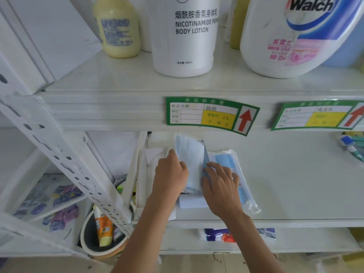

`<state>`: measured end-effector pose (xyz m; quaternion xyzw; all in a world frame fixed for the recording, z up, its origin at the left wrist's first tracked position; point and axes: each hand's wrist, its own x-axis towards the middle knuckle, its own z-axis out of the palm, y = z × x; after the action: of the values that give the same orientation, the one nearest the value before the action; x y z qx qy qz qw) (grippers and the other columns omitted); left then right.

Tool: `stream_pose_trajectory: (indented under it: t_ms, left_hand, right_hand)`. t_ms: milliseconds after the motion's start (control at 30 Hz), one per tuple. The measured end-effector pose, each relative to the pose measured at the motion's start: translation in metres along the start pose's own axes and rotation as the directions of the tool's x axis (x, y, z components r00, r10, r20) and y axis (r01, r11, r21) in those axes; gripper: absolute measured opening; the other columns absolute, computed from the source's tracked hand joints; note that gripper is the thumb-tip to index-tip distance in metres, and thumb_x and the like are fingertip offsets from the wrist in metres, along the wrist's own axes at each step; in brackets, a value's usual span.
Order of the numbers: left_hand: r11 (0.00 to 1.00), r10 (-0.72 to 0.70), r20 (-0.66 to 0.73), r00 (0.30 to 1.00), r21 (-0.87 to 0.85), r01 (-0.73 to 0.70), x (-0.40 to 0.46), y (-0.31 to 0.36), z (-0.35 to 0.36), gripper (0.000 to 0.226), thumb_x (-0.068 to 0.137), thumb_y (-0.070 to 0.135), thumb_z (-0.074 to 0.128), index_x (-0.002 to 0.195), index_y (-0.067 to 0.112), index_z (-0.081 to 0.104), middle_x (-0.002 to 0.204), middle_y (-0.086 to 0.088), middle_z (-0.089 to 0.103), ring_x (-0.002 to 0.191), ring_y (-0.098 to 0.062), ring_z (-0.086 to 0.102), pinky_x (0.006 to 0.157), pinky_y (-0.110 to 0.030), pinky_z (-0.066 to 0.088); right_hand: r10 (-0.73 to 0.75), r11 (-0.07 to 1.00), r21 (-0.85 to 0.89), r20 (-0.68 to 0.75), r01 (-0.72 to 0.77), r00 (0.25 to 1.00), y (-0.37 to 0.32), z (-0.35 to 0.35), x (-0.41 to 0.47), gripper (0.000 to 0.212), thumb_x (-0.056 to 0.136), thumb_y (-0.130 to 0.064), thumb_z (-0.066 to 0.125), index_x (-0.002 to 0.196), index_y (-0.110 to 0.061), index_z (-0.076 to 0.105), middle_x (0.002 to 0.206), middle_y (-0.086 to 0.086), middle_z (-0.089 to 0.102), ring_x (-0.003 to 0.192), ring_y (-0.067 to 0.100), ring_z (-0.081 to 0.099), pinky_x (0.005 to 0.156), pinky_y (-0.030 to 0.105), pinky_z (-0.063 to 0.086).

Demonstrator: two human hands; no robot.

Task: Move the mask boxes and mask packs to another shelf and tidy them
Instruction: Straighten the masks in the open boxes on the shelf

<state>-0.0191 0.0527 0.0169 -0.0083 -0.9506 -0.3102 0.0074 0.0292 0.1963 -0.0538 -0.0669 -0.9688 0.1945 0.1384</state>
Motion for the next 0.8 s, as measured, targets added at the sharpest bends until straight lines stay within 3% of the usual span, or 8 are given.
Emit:
stream_pose_trajectory:
  t_ms: [67, 200, 333, 467, 633, 800]
  left_hand:
    - [0.999, 0.007, -0.008, 1.000, 0.048, -0.007, 0.000, -0.004, -0.001, 0.019, 0.099, 0.015, 0.041, 0.114, 0.007, 0.049, 0.104, -0.018, 0.062, 0.088, -0.030, 0.056, 0.069, -0.035, 0.038]
    - [0.997, 0.022, -0.019, 1.000, 0.069, -0.021, -0.001, -0.001, 0.001, 0.029, 0.100, 0.016, 0.040, 0.127, 0.008, 0.045, 0.112, -0.019, 0.063, 0.103, -0.036, 0.059, 0.072, -0.035, 0.035]
    - [0.998, 0.001, -0.026, 1.000, 0.059, 0.000, -0.005, -0.003, 0.000, 0.038, 0.100, 0.016, 0.040, 0.137, 0.008, 0.039, 0.105, -0.018, 0.060, 0.089, -0.034, 0.054, 0.069, -0.035, 0.035]
    - [1.000, 0.000, -0.034, 0.999, 0.022, 0.001, -0.008, -0.007, -0.002, 0.050, 0.101, 0.017, 0.039, 0.150, 0.011, 0.031, 0.114, -0.018, 0.061, 0.096, -0.030, 0.054, 0.073, -0.035, 0.038]
    - [0.997, 0.063, -0.057, 0.996, -0.037, -0.065, -0.005, 0.004, 0.003, 0.059, 0.101, 0.017, 0.039, 0.157, 0.016, 0.021, 0.115, -0.018, 0.063, 0.106, -0.033, 0.057, 0.074, -0.035, 0.041]
    - [0.993, 0.115, 0.033, 0.993, -0.013, -0.115, 0.017, 0.030, 0.011, 0.046, 0.101, 0.017, 0.041, 0.146, 0.011, 0.037, 0.124, -0.022, 0.059, 0.110, -0.038, 0.058, 0.080, -0.038, 0.043]
  right_hand:
    - [-0.003, 0.999, 0.042, 0.046, 0.001, 0.999, -0.003, -0.003, 0.002, 0.040, 0.093, -0.036, 0.039, 0.130, -0.027, 0.051, 0.138, -0.009, 0.052, 0.118, 0.020, 0.047, 0.101, 0.043, 0.031]
    - [-0.051, 0.989, -0.127, 0.173, 0.074, 0.984, -0.008, -0.004, 0.009, 0.045, 0.093, -0.044, 0.041, 0.138, -0.041, 0.044, 0.143, -0.010, 0.045, 0.127, 0.023, 0.043, 0.107, 0.050, 0.028]
    - [-0.084, 0.949, -0.274, 0.255, 0.156, 0.963, -0.009, -0.007, 0.019, 0.040, 0.094, -0.047, 0.037, 0.129, -0.038, 0.054, 0.141, -0.005, 0.044, 0.123, 0.027, 0.042, 0.102, 0.052, 0.028]
    - [-0.065, 0.908, -0.391, 0.224, 0.151, 0.972, -0.011, -0.008, 0.023, 0.023, 0.095, -0.040, 0.044, 0.101, -0.027, 0.062, 0.125, -0.002, 0.046, 0.103, 0.026, 0.042, 0.084, 0.043, 0.034]
    - [-0.027, 0.963, -0.261, 0.172, 0.072, 0.985, -0.013, -0.004, 0.023, 0.025, 0.098, -0.035, 0.044, 0.096, -0.020, 0.064, 0.116, -0.003, 0.047, 0.094, 0.022, 0.039, 0.085, 0.037, 0.036]
    - [-0.061, 0.992, -0.107, 0.087, 0.070, 0.994, -0.008, 0.000, 0.020, 0.031, 0.099, -0.017, 0.042, 0.084, -0.015, 0.068, 0.112, -0.001, 0.055, 0.091, 0.021, 0.045, 0.081, 0.034, 0.041]
